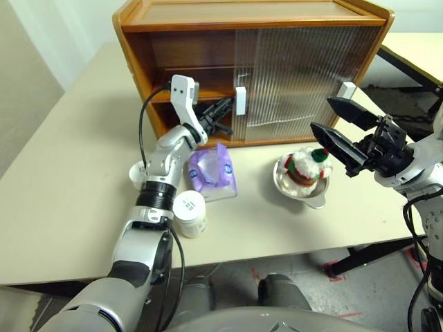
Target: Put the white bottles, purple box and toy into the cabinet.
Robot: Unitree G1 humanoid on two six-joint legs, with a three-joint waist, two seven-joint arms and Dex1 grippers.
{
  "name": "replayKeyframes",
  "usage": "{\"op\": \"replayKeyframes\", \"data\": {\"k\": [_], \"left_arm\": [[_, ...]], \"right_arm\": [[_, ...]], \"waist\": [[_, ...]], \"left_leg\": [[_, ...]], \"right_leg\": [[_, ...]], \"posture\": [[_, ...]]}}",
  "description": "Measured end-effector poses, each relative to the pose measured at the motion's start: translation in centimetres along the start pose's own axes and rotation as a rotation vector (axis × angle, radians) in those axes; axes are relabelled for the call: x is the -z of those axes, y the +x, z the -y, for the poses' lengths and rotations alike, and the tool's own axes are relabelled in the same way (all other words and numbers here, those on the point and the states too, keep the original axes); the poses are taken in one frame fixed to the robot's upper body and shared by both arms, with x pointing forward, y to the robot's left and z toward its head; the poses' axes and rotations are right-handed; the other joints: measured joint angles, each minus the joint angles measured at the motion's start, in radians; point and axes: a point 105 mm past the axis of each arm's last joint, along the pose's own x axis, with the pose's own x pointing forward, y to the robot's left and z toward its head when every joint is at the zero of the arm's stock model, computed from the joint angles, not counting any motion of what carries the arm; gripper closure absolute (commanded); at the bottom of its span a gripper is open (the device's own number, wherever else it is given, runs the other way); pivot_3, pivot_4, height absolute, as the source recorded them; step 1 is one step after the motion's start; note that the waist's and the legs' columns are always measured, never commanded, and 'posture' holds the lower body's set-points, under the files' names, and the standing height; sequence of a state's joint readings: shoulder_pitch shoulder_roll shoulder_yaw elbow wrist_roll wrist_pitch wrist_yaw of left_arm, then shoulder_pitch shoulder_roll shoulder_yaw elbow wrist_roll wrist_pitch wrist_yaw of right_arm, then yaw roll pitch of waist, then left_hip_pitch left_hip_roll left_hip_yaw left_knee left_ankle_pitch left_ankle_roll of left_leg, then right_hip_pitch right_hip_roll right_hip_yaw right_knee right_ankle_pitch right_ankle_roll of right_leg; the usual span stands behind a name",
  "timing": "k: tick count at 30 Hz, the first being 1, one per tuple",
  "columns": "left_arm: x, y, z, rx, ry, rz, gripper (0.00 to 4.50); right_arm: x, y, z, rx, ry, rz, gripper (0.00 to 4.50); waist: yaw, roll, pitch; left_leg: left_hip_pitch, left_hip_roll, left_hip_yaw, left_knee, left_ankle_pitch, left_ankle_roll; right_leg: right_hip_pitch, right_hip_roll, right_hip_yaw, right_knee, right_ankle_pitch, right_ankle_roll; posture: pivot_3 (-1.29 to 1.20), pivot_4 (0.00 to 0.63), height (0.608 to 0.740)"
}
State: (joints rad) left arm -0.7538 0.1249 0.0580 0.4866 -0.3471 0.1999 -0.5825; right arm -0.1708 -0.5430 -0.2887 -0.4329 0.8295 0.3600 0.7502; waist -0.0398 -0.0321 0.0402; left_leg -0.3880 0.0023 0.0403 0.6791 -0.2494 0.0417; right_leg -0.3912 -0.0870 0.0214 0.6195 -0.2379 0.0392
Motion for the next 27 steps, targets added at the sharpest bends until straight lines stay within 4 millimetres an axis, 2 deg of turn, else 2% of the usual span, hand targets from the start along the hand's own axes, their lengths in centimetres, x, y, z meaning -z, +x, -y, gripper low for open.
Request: {"op": "replayKeyframes", "data": {"k": [10, 18, 27], "left_arm": [[-0.1, 0.8, 1.0, 0.034, -0.002, 0.011, 4.49], [0.3, 0.7, 0.7, 0.026, -0.006, 0.001, 4.49], [-2.5, -0.2, 0.6, 0.019, 0.039, 0.068, 4.49]], "right_arm": [[0.1, -0.1, 0.0, 0.004, 0.003, -0.003, 0.00], [0.1, -0.1, 0.0, 0.004, 0.003, -0.004, 0.00], [0.0, 0.0, 0.0, -0.005, 0.000, 0.000, 0.00]], "waist": [[-0.001, 0.000, 0.000], [-0.001, 0.000, 0.000], [0.000, 0.000, 0.000]], "left_leg": [[0.000, 0.000, 0.000, 0.000, 0.000, 0.000], [0.000, 0.000, 0.000, 0.000, 0.000, 0.000], [0.000, 0.000, 0.000, 0.000, 0.000, 0.000]], "right_leg": [[0.000, 0.000, 0.000, 0.000, 0.000, 0.000], [0.000, 0.000, 0.000, 0.000, 0.000, 0.000], [0.000, 0.000, 0.000, 0.000, 0.000, 0.000]], "posture": [[-0.13, 0.000, 0.740], [-0.12, 0.000, 0.740], [-0.09, 0.000, 0.740]]}}
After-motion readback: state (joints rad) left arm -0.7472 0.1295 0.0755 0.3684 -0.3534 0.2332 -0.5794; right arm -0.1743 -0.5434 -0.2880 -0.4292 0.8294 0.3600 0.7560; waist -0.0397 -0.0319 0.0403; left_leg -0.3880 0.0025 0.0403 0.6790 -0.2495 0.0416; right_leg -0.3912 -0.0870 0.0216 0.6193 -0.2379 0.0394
